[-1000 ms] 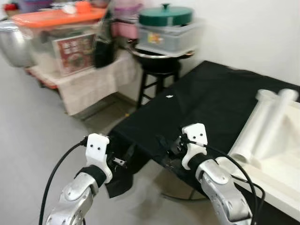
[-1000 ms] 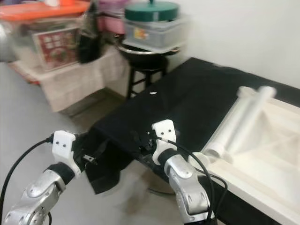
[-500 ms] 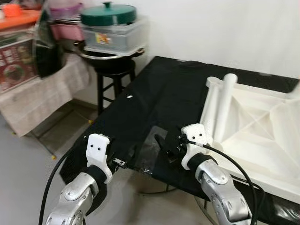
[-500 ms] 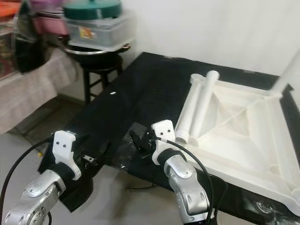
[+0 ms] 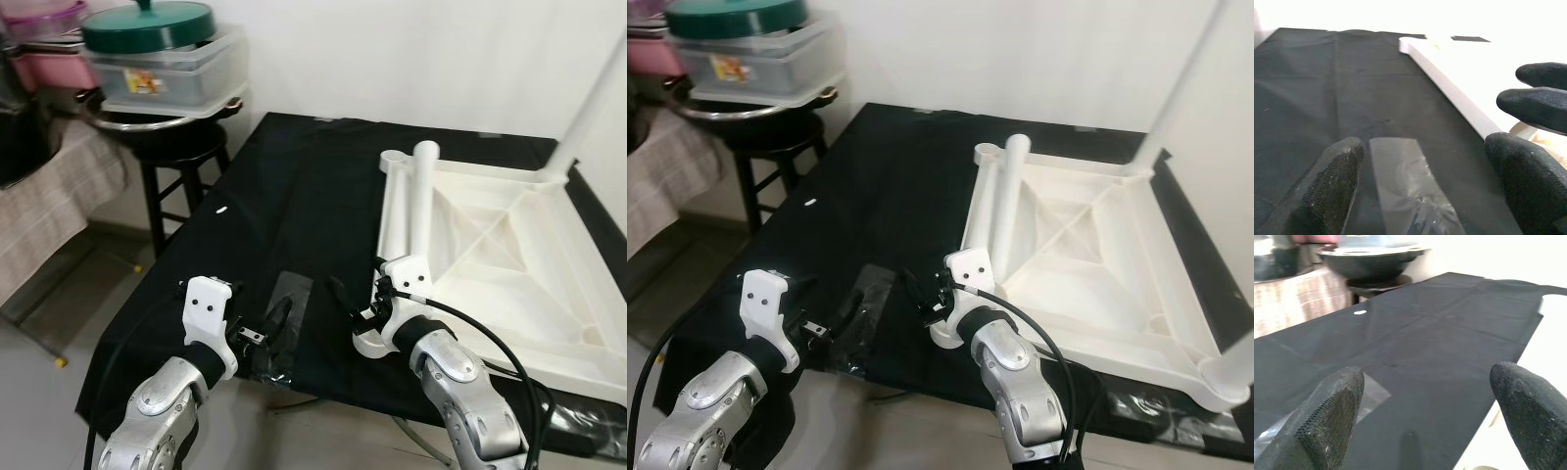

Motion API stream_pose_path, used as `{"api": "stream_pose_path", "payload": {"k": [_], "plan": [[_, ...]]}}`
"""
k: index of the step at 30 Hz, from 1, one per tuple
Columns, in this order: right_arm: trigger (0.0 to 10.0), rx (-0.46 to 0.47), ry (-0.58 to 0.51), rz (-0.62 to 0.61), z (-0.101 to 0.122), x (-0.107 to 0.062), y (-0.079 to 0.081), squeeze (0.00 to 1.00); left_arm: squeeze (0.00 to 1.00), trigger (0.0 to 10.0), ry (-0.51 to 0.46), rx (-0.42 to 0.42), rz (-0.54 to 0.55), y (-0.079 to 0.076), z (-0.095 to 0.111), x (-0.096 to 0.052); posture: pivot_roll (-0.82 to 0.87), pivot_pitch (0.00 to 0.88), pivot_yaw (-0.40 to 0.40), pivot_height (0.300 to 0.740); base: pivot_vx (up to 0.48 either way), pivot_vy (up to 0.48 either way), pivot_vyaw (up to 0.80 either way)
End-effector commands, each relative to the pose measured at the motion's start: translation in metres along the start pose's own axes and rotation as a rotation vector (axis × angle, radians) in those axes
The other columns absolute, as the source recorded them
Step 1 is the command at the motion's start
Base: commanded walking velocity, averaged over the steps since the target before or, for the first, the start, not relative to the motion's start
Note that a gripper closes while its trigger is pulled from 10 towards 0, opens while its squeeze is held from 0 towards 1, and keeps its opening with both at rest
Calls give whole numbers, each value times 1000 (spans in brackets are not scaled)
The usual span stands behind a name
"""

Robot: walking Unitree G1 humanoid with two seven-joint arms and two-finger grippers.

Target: Building children table

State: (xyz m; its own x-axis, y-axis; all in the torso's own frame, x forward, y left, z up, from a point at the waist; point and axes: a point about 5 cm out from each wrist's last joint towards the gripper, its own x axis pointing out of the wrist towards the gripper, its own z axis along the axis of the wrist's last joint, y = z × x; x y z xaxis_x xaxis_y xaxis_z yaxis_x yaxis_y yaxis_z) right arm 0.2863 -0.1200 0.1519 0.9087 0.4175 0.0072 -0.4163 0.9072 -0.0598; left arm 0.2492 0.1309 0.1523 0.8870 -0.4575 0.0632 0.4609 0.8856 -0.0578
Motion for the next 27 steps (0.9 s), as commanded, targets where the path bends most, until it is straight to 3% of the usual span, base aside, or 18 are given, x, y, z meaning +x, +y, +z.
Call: {"api": "stream_pose_path", "payload": {"k": [1,18,21,22,23,25,27], "plan": [[10000,-11,-8,16,0,1,2,0,0,10000,28,10,-3,1,-4,-1,-7,33,-17,740,0,0,-800],[10000,-12,-37,33,3,1,4,0,0,10000,25,18,-5,1,-4,-1,-6,35,-18,740,0,0,-800],[10000,-69,-34,47,5,2,2,0,0,10000,22,23,0,1,-3,-1,-4,35,-16,740,0,0,0],[10000,-279,43,92,3,7,-4,0,0,10000,16,40,19,3,-2,0,-4,35,-12,740,0,0,0],[10000,-379,78,112,3,10,-9,0,0,10000,14,46,31,5,-1,0,-4,35,-12,740,0,0,0],[10000,-379,78,112,3,10,-9,0,0,10000,14,46,31,5,-1,0,-4,35,-12,740,0,0,0],[10000,-599,99,166,12,18,-19,0,0,10000,13,66,87,11,0,0,-8,40,-10,740,0,0,0]]}}
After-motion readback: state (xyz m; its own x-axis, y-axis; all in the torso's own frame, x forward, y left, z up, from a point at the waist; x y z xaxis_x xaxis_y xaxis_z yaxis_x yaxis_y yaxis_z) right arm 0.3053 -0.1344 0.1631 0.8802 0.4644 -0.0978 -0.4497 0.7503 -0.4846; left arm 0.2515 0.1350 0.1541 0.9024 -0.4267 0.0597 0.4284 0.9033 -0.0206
